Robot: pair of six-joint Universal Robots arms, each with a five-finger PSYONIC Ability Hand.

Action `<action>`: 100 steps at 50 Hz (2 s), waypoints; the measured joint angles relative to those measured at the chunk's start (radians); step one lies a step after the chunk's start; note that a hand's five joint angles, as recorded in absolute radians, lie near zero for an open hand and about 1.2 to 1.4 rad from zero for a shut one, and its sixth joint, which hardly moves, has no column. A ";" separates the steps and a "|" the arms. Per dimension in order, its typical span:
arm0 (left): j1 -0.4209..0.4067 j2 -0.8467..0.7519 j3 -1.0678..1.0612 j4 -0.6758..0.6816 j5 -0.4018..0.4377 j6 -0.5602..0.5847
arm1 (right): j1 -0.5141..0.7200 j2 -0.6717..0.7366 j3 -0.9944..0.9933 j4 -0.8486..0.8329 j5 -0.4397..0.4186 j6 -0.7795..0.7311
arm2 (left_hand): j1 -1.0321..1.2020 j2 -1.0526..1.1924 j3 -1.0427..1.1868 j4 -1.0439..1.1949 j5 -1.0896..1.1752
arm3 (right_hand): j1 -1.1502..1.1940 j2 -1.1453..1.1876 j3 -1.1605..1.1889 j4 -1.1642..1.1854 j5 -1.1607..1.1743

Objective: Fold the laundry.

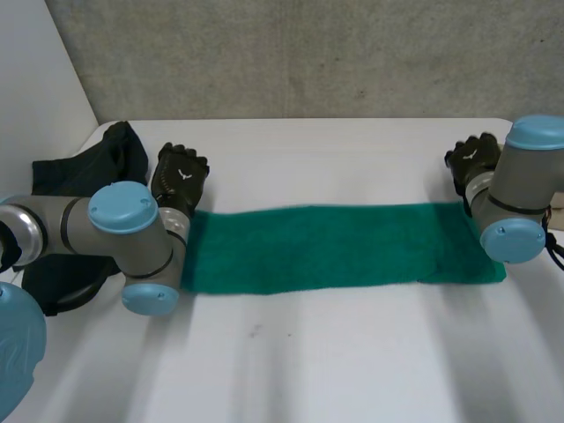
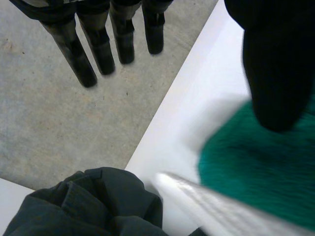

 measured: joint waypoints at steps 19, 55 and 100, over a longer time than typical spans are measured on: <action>-0.019 0.410 -0.346 -0.014 0.000 -0.168 | -0.106 -0.470 0.503 -0.007 -0.203 0.260 | -0.136 -0.210 -0.206 -0.215 -0.224 | -0.018 -0.046 -0.053 -0.039 -0.043; -0.014 0.503 -0.540 -0.016 0.071 -0.410 | -0.337 -0.417 0.742 -0.082 -0.363 0.238 | -0.136 -0.210 -0.206 -0.215 -0.224 | 0.727 0.907 0.909 0.914 0.864; -0.200 0.302 -0.347 -0.315 0.067 -0.798 | -0.590 -0.531 0.876 -0.099 -0.395 -0.015 | 0.379 0.316 0.306 0.303 0.301 | 0.759 0.907 0.909 0.914 0.886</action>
